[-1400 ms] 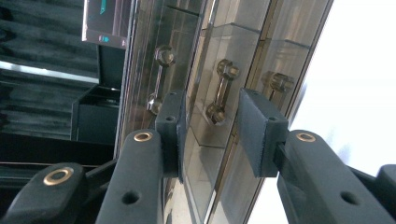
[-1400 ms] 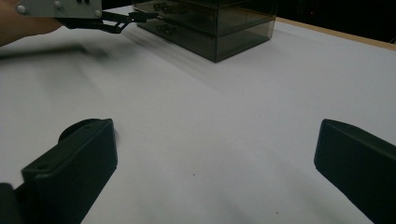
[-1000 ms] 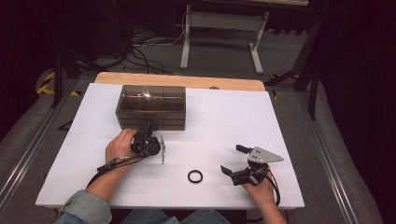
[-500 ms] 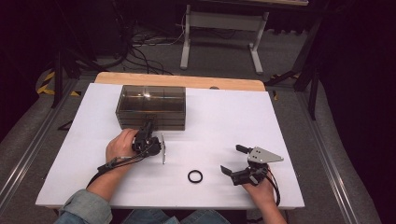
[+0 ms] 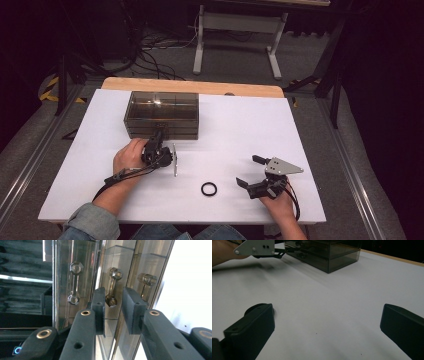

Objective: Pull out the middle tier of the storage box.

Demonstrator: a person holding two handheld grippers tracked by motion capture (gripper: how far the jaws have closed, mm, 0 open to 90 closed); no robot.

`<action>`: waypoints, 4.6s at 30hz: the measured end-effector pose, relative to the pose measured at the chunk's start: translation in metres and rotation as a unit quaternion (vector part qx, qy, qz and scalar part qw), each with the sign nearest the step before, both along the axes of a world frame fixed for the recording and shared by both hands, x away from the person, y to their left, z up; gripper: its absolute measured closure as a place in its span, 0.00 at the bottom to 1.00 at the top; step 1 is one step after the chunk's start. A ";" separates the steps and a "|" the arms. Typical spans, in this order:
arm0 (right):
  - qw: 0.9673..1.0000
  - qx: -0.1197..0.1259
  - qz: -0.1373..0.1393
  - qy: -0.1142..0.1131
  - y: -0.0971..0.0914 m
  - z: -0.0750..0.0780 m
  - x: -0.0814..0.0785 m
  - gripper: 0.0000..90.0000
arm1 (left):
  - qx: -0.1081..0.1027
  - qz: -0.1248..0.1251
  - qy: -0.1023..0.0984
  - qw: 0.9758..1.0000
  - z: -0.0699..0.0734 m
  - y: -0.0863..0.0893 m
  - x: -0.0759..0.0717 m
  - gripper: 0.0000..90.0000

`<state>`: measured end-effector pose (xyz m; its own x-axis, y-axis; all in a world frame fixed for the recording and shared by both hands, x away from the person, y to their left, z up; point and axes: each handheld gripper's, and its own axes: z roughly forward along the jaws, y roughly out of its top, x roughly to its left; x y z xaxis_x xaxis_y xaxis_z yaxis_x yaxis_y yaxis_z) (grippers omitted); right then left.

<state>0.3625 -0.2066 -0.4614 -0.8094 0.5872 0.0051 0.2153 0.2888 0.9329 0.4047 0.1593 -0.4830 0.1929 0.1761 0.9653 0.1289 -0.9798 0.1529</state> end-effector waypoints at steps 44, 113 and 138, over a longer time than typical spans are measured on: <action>1.000 0.000 0.003 0.000 0.000 0.000 0.000 0.00 | -0.012 -0.003 0.023 1.000 0.013 0.000 -0.019 0.89; 1.000 -0.005 0.008 0.000 0.001 0.000 -0.001 0.00 | -0.224 -0.132 0.128 0.957 0.052 0.035 -0.047 0.50; 1.000 -0.005 0.010 0.001 0.001 0.000 -0.001 0.00 | -0.447 -0.172 0.237 0.846 0.076 0.066 -0.033 0.26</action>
